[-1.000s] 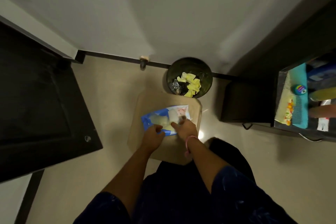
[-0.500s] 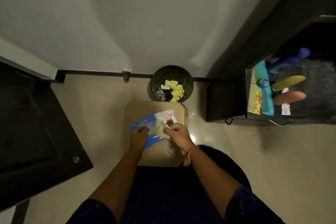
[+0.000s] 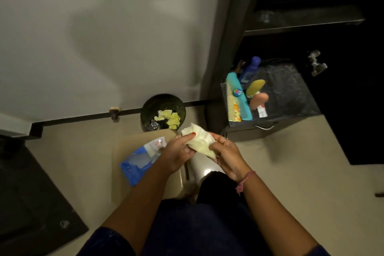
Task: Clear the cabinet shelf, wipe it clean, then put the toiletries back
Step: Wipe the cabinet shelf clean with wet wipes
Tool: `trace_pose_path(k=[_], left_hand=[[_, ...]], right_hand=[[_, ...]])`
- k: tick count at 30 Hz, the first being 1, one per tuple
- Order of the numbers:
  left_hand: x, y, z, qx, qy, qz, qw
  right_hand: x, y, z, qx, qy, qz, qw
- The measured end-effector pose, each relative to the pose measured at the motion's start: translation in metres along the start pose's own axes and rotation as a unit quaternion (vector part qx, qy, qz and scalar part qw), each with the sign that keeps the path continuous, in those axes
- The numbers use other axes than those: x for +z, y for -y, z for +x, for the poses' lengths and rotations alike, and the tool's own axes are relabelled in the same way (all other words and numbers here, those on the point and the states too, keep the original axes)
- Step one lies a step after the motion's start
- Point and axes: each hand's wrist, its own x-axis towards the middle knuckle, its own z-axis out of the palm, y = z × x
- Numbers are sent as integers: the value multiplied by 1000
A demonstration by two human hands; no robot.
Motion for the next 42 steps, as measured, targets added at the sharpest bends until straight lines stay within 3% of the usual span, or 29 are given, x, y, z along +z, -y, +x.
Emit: trace_pose_path(k=[3, 7, 14, 19, 23, 25, 30, 35, 39, 42], left_hand=[[47, 9, 4, 12, 40, 12, 999], [110, 24, 15, 14, 78, 61, 995], [222, 62, 54, 34, 76, 109, 991], [288, 90, 93, 5, 17, 58, 998], [302, 102, 121, -38, -88, -68, 993], [303, 105, 130, -51, -124, -79, 988], [298, 120, 148, -63, -168, -74, 981], [280, 129, 162, -81, -194, -42, 977], [264, 130, 171, -86, -213, -19, 973], [251, 129, 175, -97, -230, -8, 968]], right_hand=[[-38, 22, -14, -13, 4, 33, 999], [-87, 56, -30, -47, -12, -51, 997], [-180, 119, -28, -54, -39, -80, 995], [-248, 165, -7, -51, -70, -91, 992], [-285, 190, 24, -72, -99, -120, 985], [-293, 199, 43, -90, -132, -156, 975], [-287, 228, 99, -211, -246, -334, 885], [-256, 278, 161, -317, -247, -497, 769], [-239, 304, 207, -247, -257, -687, 633], [-238, 300, 233, -195, -216, -753, 590]])
